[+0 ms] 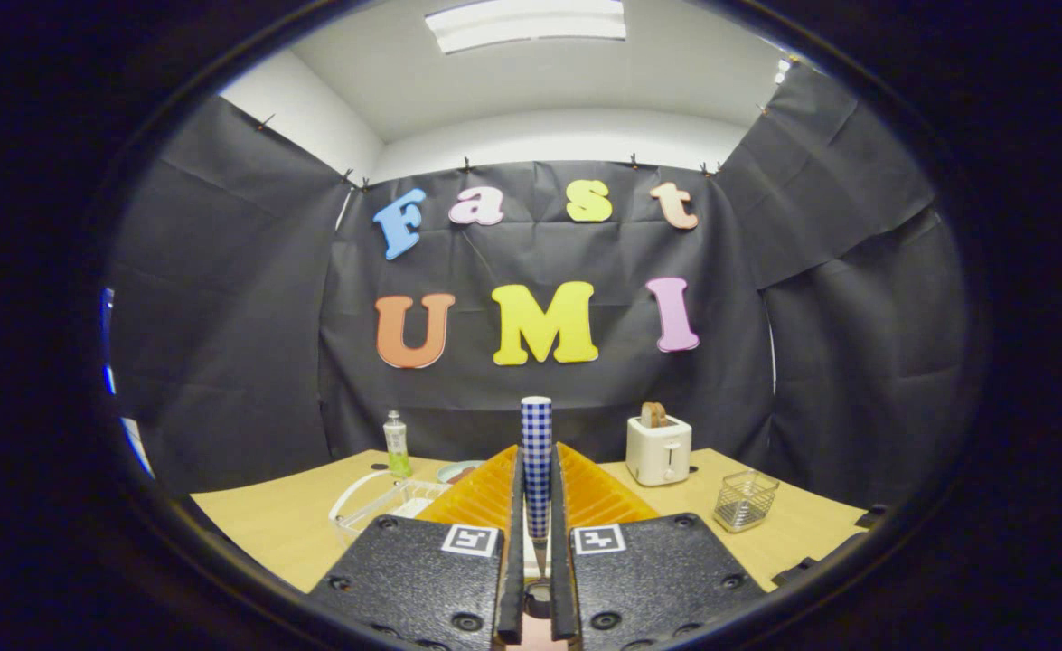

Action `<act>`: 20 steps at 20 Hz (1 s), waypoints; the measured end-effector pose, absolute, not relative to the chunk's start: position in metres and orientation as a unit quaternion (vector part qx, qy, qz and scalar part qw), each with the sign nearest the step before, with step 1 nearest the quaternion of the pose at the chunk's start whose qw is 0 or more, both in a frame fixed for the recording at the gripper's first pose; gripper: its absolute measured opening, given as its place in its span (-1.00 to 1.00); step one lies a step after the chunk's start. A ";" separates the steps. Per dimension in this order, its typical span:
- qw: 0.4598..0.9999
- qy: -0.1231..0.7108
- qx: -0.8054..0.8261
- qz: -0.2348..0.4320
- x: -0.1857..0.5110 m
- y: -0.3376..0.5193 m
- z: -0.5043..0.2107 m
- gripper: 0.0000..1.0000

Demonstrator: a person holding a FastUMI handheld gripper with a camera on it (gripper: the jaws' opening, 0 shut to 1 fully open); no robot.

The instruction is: Take the plate from the dish rack, then take the spoon from the basket and place it into the plate.

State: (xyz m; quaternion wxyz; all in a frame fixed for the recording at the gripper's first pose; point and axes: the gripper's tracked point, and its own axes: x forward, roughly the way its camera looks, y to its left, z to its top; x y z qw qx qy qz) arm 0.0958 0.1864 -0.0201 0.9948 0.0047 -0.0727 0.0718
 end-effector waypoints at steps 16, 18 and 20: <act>0.999 -0.014 0.041 -0.001 0.116 0.136 -0.136 -0.57; 0.999 -0.009 0.040 -0.012 0.117 0.126 -0.135 -0.36; 0.998 -0.009 0.059 -0.020 0.113 0.109 -0.126 -0.14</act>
